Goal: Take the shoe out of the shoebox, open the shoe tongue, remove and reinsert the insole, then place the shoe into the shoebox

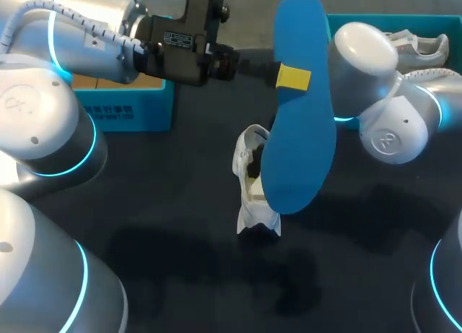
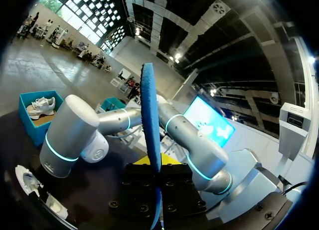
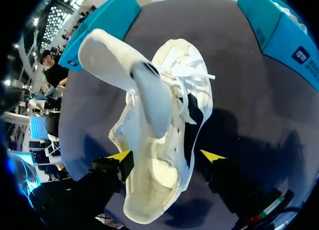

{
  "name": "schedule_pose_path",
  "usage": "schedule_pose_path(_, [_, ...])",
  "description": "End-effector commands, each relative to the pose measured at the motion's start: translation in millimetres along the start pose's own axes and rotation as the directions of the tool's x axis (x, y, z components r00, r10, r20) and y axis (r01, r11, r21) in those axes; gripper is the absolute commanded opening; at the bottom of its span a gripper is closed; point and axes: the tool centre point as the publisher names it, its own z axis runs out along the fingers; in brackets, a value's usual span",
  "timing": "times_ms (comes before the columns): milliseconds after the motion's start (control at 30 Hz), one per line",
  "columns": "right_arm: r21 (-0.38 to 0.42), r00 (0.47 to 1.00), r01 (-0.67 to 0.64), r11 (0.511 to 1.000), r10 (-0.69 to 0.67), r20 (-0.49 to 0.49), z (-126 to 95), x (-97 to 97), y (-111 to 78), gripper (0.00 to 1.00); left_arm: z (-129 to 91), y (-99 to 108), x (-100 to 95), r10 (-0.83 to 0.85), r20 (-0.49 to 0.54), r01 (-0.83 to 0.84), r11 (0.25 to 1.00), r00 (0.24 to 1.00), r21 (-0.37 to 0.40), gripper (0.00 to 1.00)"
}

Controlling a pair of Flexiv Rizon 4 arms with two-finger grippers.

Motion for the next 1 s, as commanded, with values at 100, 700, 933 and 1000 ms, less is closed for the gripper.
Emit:
schedule_pose_path(100, [-0.04, 0.997, -0.031, 0.999, 0.028, -0.077, -28.5, 2.7, -3.8, 1.0, 0.3, 1.1, 0.0, 0.0, 0.0, 0.0, 1.0, 1.0, 0.001, 0.0])
schedule_pose_path(700, [-0.111, 0.962, 0.015, 0.994, -0.044, -0.268, -77.1, 6.0, 2.9, 1.0, 0.3, 1.1, 0.0, 0.0, 0.0, 0.0, 1.0, 1.0, 0.001, 0.0])
schedule_pose_path(933, [-0.111, 0.962, 0.015, 0.994, -0.044, -0.268, -77.1, 6.0, 2.9, 1.0, 0.3, 1.1, 0.0, 0.0, 0.0, 0.0, 1.0, 1.0, 0.001, 0.0])
schedule_pose_path(1000, [-0.111, 0.962, 0.015, 0.994, -0.044, -0.268, -77.1, 6.0, 2.9, 1.0, 0.3, 1.1, 0.0, 0.0, 0.0, 0.0, 1.0, 1.0, 0.001, 0.0])
